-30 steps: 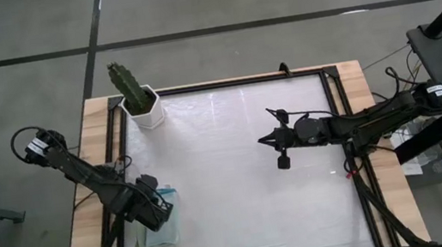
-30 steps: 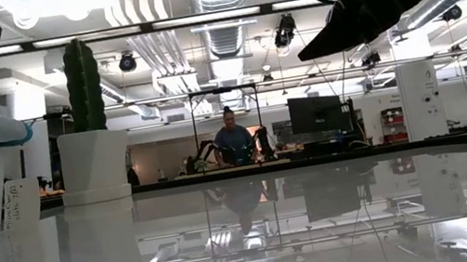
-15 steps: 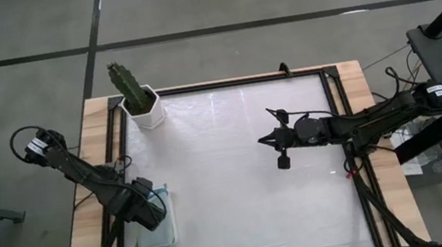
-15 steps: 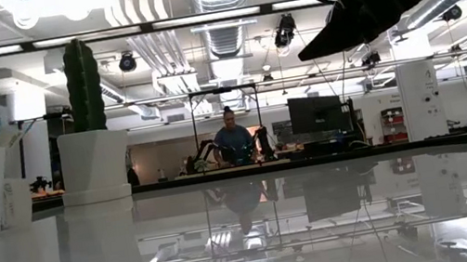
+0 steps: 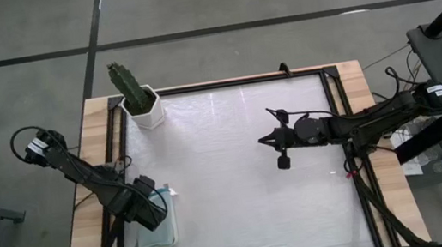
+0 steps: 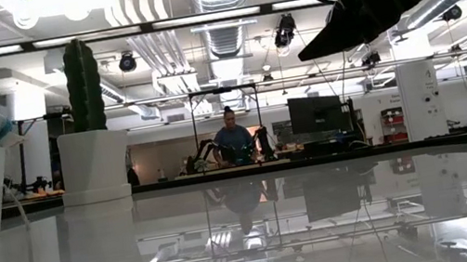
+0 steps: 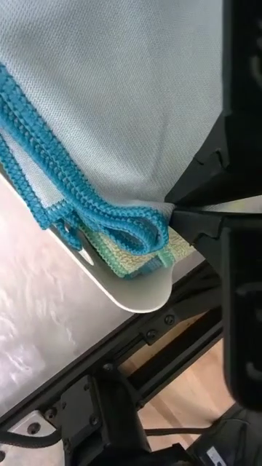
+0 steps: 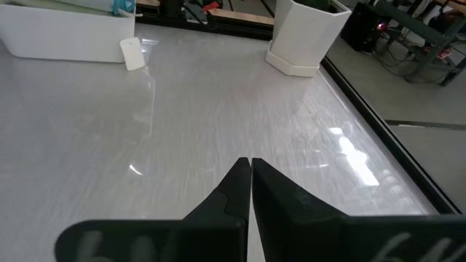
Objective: Fold microfiber towels
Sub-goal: Put the light blue microfiber towel into the white bin
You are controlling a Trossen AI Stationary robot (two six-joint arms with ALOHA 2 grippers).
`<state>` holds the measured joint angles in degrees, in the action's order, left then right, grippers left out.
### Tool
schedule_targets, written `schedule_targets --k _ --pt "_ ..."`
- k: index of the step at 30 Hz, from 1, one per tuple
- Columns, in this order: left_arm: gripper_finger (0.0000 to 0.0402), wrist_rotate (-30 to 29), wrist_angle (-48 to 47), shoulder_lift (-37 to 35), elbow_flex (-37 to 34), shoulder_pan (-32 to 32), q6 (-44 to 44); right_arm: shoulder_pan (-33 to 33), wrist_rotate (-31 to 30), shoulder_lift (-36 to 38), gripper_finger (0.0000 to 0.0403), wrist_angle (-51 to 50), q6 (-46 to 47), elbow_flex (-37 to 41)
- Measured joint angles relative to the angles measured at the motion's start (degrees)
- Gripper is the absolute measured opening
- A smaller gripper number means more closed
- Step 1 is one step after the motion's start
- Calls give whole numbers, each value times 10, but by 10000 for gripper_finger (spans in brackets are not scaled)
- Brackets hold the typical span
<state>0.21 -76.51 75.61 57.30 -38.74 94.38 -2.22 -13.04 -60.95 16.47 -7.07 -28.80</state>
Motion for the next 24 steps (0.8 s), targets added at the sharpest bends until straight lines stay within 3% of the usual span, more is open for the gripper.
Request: schedule_targets --k 4,13,18,24 --pt "13 4 -14 -1 3 0 -3 0 0 0 9 0 0 0" --pt "96 14 -75 -6 37 0 -3 0 0 0 9 0 0 2" --pt "101 7 -82 -11 90 -2 -27 0 0 0 9 3 -1 5" --pt "49 -184 102 -8 106 -87 -210 -2 83 -1 9 54 16 13"
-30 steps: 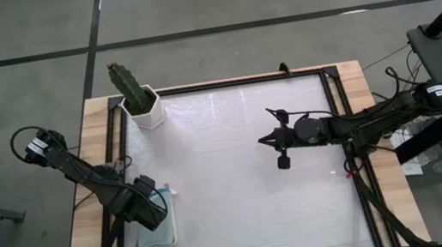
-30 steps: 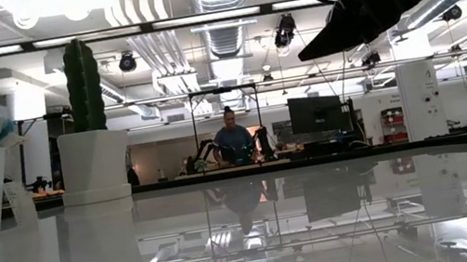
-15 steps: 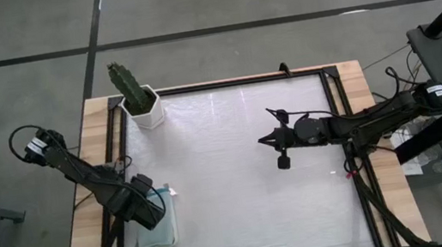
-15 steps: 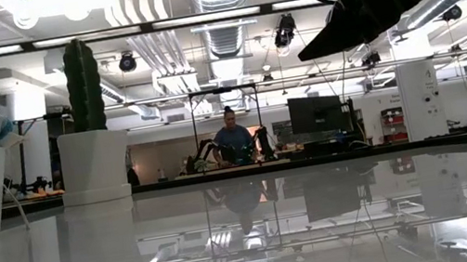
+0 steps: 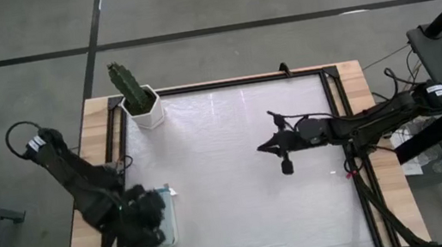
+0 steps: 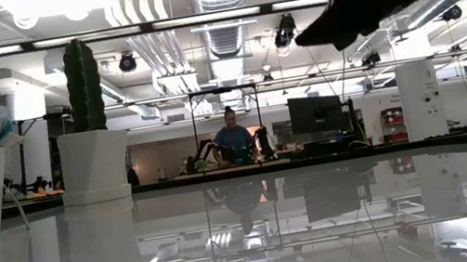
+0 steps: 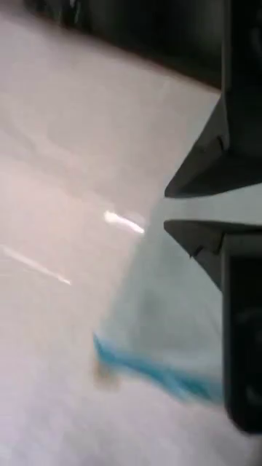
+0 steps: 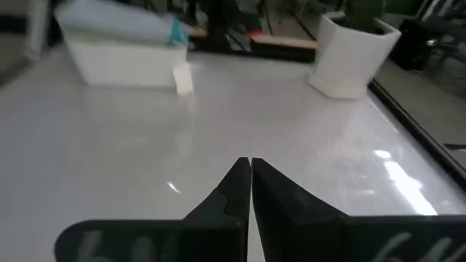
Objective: Fold microfiber towels
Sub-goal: Put the light blue microfiber towel into the white bin
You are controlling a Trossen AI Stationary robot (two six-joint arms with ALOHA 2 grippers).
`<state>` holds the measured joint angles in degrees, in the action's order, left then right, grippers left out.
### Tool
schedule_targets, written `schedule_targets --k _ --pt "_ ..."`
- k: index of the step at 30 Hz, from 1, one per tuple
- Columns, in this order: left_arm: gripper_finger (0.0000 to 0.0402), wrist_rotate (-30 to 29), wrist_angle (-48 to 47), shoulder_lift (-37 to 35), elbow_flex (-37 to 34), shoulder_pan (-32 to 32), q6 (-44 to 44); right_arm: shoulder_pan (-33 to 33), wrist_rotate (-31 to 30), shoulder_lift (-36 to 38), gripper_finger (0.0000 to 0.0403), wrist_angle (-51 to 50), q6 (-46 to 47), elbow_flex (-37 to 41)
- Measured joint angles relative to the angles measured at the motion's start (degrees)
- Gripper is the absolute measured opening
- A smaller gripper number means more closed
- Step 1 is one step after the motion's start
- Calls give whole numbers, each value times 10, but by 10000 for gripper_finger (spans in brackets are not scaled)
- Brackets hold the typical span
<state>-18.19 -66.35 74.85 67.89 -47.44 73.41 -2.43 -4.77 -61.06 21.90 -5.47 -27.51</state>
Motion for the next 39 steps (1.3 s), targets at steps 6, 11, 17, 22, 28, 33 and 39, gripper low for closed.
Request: schedule_targets --k 6,11,17,22,28,33,39 --pt "5 -77 144 0 -55 -65 -4 1 3 -81 9 99 23 -6" --pt "1 -63 188 12 -99 -97 10 1 3 -181 9 165 -3 -42" --pt "0 -57 191 19 -121 -122 19 1 4 -264 9 178 -8 -109" --pt "0 -56 217 19 -171 -124 43 1 8 -299 9 171 -12 -152" --pt "0 -47 259 19 -214 -124 43 0 8 -291 9 135 -17 -168" --pt "0 -43 273 19 -226 -123 43 0 8 -282 9 115 -17 -168" --pt "0 -29 255 3 -189 -123 42 0 8 -282 9 108 -17 -168"
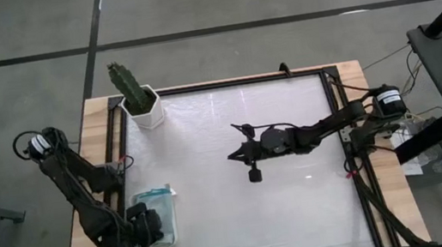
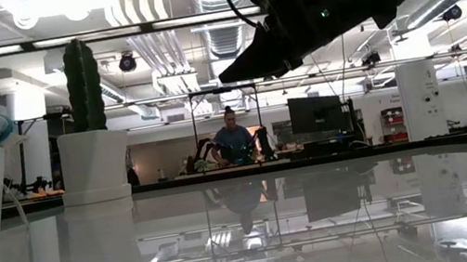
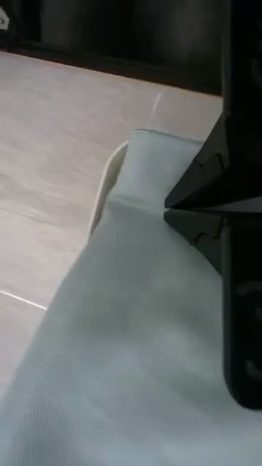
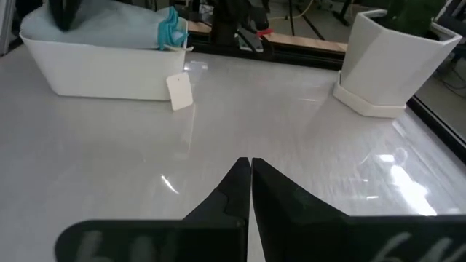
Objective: Fold microfiber towels
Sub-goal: Put the light blue microfiber towel into the white bin
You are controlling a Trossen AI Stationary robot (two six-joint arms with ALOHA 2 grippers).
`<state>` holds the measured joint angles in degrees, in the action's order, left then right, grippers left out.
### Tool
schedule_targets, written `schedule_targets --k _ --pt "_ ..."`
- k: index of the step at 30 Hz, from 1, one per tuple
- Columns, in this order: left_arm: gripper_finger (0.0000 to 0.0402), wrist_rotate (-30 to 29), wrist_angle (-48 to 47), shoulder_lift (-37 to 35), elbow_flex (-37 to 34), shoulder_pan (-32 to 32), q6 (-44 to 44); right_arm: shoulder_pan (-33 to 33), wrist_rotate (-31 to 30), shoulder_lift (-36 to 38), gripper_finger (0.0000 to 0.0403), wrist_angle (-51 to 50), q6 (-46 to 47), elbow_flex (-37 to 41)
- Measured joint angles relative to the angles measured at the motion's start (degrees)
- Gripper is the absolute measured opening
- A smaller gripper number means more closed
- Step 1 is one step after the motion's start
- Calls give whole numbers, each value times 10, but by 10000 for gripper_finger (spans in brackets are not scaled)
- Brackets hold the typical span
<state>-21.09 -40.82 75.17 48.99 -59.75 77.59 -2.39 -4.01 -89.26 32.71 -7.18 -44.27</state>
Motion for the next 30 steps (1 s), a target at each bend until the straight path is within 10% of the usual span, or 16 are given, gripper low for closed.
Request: schedule_targets --k 17,30 --pt "0 147 -106 1 85 -7 98 0 0 0 9 -23 14 0" --pt "0 152 -78 44 64 -11 104 0 0 0 9 -25 14 0"
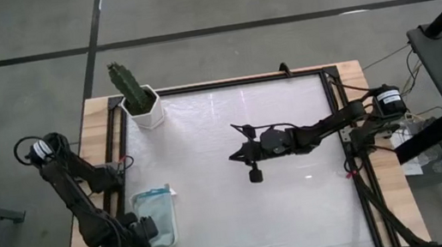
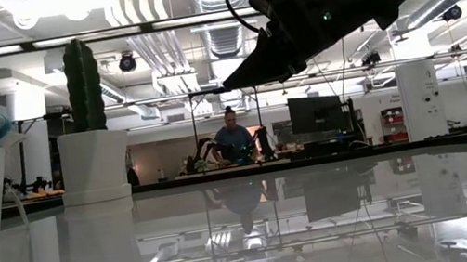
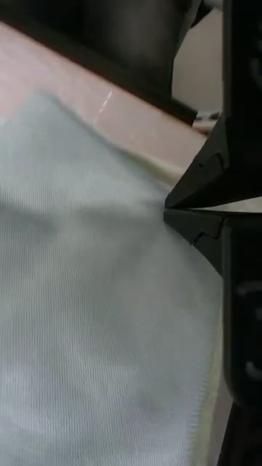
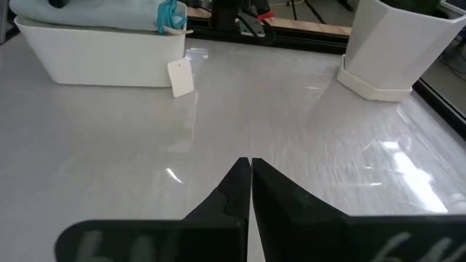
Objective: Fold microfiber towels
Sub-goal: Put the light blue microfiber towel into the white bin
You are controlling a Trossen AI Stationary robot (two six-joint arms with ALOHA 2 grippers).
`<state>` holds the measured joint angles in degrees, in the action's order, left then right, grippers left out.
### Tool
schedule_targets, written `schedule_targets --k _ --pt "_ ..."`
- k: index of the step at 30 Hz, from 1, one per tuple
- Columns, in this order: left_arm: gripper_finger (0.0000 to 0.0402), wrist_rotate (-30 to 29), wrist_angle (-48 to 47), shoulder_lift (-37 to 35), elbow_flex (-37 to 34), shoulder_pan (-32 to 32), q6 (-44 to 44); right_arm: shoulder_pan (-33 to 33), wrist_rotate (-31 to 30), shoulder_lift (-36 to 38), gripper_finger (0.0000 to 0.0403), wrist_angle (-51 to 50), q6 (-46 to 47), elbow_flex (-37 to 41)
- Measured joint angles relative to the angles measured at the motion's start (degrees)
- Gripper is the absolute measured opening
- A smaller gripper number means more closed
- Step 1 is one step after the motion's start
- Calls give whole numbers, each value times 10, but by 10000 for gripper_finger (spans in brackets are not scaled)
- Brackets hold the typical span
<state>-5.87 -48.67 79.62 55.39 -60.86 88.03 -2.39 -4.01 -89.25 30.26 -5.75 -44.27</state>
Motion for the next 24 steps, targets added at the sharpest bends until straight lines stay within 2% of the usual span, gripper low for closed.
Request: schedule_targets --k 7,12,16,19,24 --pt "0 2 -17 -26 31 13 2 0 0 0 9 0 -2 0" --pt "0 -40 -49 -29 55 29 -9 0 0 0 9 0 -2 0" --pt "0 -100 -7 -24 47 42 -51 0 0 0 9 0 -2 0" --pt "0 -106 43 -10 38 50 -100 0 0 0 9 -1 -2 0" --pt "0 -90 56 18 31 50 -106 0 0 0 9 -6 -2 0"
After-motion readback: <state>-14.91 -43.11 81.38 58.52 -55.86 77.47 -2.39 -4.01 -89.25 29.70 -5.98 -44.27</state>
